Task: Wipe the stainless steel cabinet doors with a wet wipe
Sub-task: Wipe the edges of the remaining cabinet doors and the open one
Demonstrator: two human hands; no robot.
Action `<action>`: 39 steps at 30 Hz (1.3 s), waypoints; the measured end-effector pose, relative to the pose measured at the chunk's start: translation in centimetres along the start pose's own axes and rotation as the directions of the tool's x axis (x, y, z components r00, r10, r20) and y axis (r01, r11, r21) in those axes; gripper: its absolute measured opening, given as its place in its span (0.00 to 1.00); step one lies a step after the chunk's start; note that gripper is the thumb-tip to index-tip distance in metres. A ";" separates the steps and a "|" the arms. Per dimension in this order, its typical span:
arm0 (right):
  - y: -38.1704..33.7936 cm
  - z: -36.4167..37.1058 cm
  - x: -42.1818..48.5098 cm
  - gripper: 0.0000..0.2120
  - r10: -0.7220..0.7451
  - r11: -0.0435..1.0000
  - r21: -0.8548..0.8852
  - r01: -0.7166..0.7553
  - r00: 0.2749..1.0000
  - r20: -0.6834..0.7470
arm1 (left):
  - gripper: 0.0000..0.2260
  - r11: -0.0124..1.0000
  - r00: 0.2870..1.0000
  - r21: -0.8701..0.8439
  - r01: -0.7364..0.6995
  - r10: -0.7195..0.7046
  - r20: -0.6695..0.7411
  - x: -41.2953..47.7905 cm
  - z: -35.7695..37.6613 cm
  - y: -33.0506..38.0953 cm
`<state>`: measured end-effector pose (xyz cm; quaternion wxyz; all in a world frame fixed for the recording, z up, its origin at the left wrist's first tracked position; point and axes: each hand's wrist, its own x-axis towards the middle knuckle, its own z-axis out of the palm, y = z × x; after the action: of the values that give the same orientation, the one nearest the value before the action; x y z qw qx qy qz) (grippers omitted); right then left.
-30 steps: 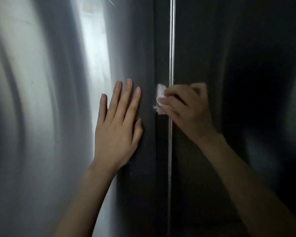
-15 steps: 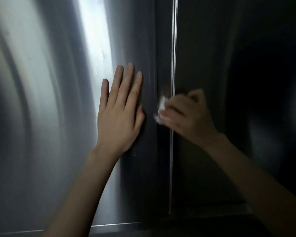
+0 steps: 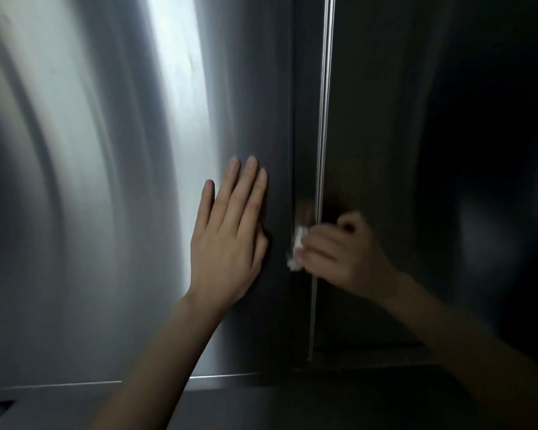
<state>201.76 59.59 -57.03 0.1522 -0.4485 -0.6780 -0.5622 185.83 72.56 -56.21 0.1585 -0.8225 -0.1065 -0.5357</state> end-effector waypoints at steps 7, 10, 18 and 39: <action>0.5 0.5 0.2 0.05 0.127 0.992 -0.013 -0.129 0.989 -0.081 | 0.26 0.999 1.000 -0.035 -0.004 0.004 0.004 -2.0 1.1 0.1; -2.9 1.0 -3.2 0.12 0.096 0.993 0.067 -0.098 0.995 0.030 | 0.27 1.000 1.000 -0.024 0.013 -0.014 -0.009 -2.0 1.2 0.4; -4.7 1.9 -5.2 0.15 -0.024 0.997 0.078 0.012 0.986 0.164 | 0.27 0.999 0.999 -0.032 0.029 -0.028 0.016 -2.3 1.0 1.0; -10.7 4.5 -11.1 0.12 -0.134 0.980 0.175 0.091 0.957 0.255 | 0.30 0.999 0.998 0.016 0.028 -0.029 0.063 -5.9 2.1 2.1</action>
<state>200.89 59.19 -73.08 0.0634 -0.4666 -0.7601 -0.4477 185.95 71.36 -62.73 0.1536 -0.8362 -0.1273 -0.5109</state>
